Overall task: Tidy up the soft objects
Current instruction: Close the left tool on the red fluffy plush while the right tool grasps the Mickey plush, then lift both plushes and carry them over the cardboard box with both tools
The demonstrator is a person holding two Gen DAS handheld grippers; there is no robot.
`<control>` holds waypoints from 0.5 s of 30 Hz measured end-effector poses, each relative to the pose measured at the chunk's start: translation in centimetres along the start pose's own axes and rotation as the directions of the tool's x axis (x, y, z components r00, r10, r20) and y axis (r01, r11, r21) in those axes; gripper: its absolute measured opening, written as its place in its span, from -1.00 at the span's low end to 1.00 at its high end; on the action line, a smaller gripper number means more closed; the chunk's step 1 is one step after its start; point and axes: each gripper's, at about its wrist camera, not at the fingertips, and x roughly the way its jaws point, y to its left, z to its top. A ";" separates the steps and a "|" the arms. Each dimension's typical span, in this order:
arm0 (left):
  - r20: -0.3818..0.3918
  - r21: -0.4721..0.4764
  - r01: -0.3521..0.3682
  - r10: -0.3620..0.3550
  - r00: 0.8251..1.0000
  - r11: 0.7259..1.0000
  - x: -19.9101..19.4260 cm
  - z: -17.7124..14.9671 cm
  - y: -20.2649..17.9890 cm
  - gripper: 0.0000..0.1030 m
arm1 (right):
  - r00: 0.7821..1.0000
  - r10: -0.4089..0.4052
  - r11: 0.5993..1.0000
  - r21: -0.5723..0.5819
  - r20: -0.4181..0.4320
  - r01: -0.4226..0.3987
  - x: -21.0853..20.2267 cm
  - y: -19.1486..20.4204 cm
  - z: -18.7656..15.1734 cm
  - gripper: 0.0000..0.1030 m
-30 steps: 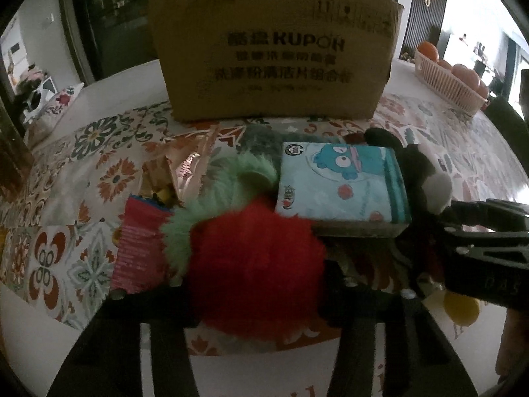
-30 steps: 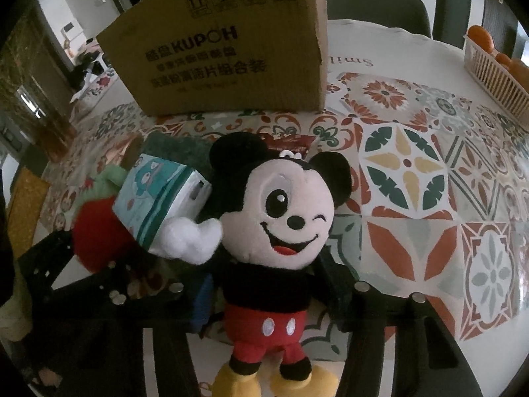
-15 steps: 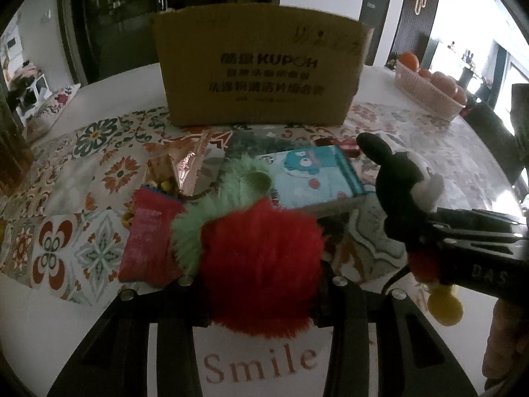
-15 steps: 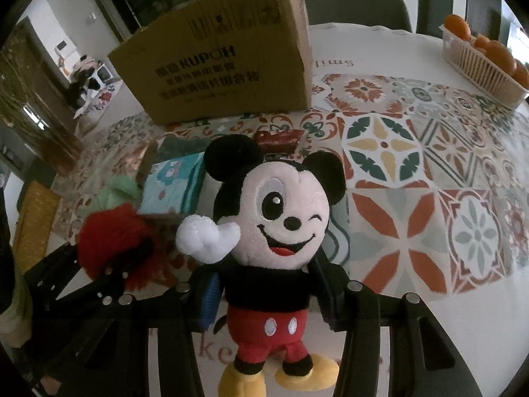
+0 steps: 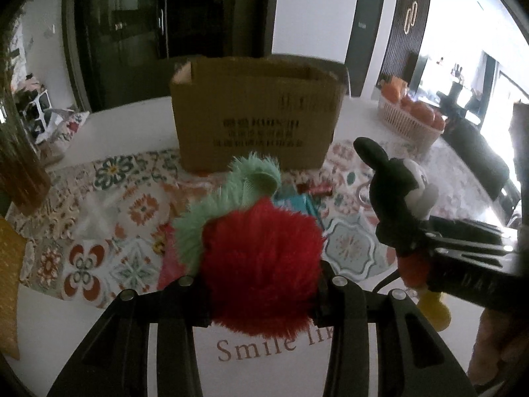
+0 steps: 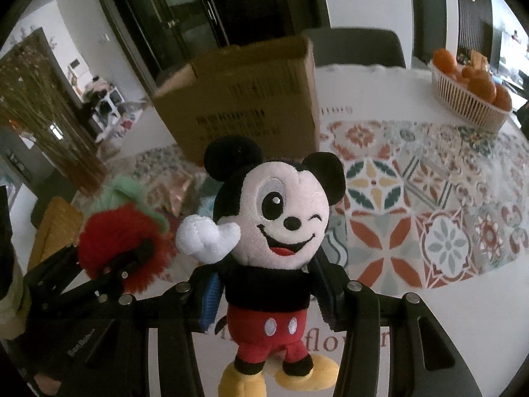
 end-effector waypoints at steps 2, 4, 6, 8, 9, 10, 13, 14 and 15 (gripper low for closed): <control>0.020 0.003 -0.004 0.004 1.000 1.000 -0.6 0.7 0.0 -0.22 | 1.000 0.002 1.000 -0.002 0.029 -0.002 -0.8 0.4 0.7 -0.04; 0.045 0.006 -0.012 0.012 0.999 1.000 -1.5 1.8 0.1 -0.22 | 0.999 0.008 1.000 0.000 0.049 -0.008 -1.4 0.7 1.2 -0.04; 0.063 0.008 -0.017 0.016 0.998 1.000 -2.1 2.8 0.2 -0.22 | 0.997 0.016 1.000 0.005 0.071 -0.017 -2.0 1.0 2.0 -0.04; 0.082 0.010 -0.017 0.016 0.996 1.000 -2.6 3.7 0.4 -0.22 | 0.995 0.027 1.000 0.003 0.093 -0.028 -2.4 1.4 2.8 -0.04; 0.092 0.012 -0.018 0.017 0.996 1.000 -2.9 4.3 0.4 -0.22 | 0.994 0.029 1.000 0.002 0.105 -0.029 -2.6 1.6 3.2 -0.04; 0.102 0.010 -0.018 0.017 0.995 1.000 -3.0 4.7 0.6 -0.22 | 0.992 0.030 1.000 0.000 0.121 -0.030 -2.9 1.9 3.6 -0.04; 0.125 0.008 -0.024 0.023 0.992 1.000 -3.4 6.1 0.9 -0.22 | 0.988 0.031 1.000 -0.007 0.152 -0.030 -3.4 2.5 4.8 -0.04; 0.133 0.007 -0.026 0.024 0.991 1.000 -3.6 6.4 1.0 -0.22 | 0.986 0.032 0.999 -0.008 0.163 -0.032 -3.5 2.6 5.2 -0.04; 0.141 0.007 -0.025 0.024 0.990 1.000 -3.6 7.0 1.1 -0.22 | 0.984 0.035 0.999 -0.008 0.173 -0.034 -3.6 2.7 5.7 -0.04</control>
